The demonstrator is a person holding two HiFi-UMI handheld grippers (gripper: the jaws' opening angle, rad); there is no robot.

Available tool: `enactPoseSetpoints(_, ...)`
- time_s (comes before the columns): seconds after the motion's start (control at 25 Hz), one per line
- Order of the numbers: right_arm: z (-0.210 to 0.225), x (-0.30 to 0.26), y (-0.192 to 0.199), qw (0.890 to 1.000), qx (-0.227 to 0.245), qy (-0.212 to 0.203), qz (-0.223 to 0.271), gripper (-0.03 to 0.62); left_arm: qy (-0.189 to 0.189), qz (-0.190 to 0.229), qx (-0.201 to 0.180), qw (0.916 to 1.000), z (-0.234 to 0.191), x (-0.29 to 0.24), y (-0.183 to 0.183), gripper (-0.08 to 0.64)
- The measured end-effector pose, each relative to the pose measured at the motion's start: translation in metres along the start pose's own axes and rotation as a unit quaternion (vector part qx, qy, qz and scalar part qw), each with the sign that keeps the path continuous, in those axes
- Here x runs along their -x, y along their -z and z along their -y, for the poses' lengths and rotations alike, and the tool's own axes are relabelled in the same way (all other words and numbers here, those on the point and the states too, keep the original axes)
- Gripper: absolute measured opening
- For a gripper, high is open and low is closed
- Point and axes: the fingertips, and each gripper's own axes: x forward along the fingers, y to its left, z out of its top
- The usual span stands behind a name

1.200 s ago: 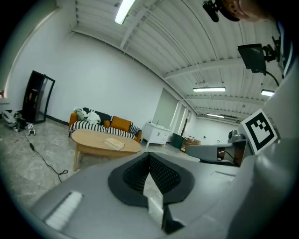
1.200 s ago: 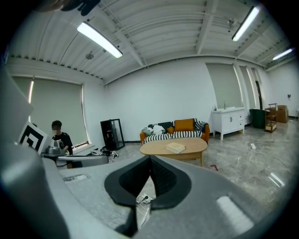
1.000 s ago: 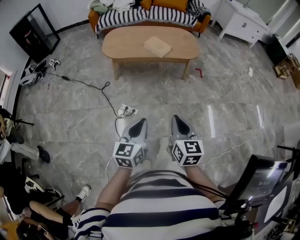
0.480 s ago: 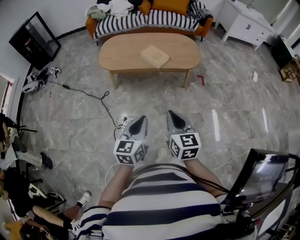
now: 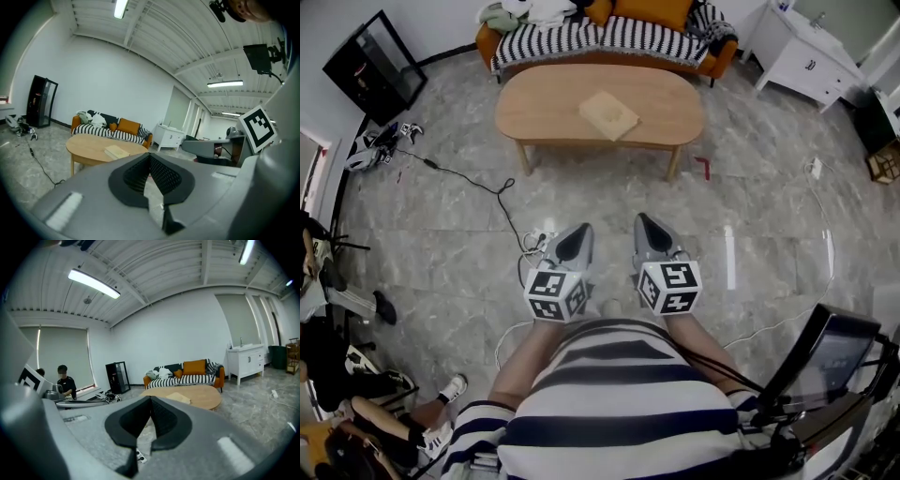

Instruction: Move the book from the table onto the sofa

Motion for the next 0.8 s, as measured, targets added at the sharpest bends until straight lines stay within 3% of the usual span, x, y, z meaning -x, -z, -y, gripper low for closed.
enactPoseSetpoints(0.32,0.014,-0.015,0.006,1.0,-0.019,0.009,-0.01,-0.006,-0.011,-0.014,0.005,0.9998,-0.015,-0.022,-0.001,0.002)
enactPoseSetpoints(0.8,0.054,-0.074,-0.013,0.998,-0.016,0.054,-0.017,-0.006,0.034,-0.028,0.009,0.999,-0.04,-0.101,-0.02,0.003)
